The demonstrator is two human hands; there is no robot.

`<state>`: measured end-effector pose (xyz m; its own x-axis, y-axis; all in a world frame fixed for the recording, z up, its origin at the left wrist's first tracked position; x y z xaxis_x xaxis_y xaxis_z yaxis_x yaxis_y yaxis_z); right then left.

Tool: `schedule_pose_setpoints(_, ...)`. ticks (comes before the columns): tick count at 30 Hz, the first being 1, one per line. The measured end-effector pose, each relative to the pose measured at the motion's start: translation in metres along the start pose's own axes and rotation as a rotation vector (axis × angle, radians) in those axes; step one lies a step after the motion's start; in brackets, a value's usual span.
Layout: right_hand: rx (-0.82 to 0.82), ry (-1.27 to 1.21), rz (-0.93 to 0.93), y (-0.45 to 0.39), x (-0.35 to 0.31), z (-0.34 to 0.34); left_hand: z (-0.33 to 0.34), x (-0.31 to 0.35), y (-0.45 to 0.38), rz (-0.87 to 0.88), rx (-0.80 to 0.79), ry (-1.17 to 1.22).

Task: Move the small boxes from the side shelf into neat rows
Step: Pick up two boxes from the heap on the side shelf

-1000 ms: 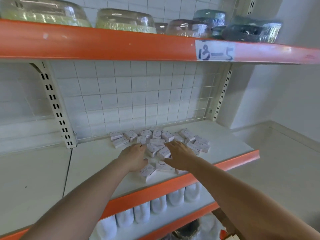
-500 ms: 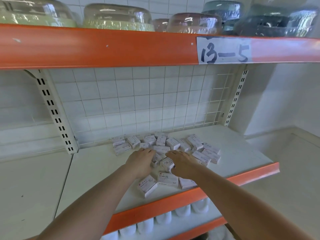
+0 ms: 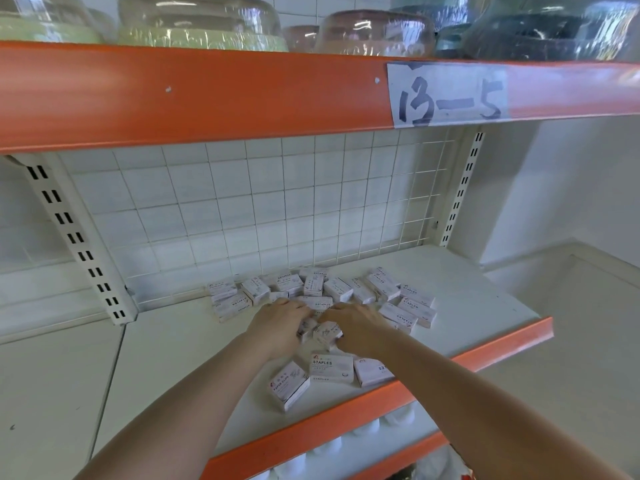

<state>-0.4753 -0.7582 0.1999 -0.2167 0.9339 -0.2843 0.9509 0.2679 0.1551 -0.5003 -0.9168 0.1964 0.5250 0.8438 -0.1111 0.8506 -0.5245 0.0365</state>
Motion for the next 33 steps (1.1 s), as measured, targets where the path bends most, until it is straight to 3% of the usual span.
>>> schedule_pose_setpoints(14,-0.059,0.147,-0.037,0.011,-0.018,-0.016,-0.004,-0.007,0.007,0.006,0.025,-0.031)
schedule_pose_setpoints(33,0.065,0.163,-0.256,0.014,-0.075,-0.015,-0.02,-0.038,0.076,-0.151,0.097,-0.039)
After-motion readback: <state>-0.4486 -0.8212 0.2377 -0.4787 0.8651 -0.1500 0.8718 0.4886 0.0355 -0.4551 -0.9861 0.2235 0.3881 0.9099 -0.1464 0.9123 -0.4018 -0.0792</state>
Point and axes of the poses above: each hand's wrist, its own y-axis away from the middle knuckle, its own z-axis out of the palm, x = y × z, the point moved 2 cm from there along -y, towards the middle knuckle, and after that the axes turned 11 degrees about -y, right-handed, at the moved point
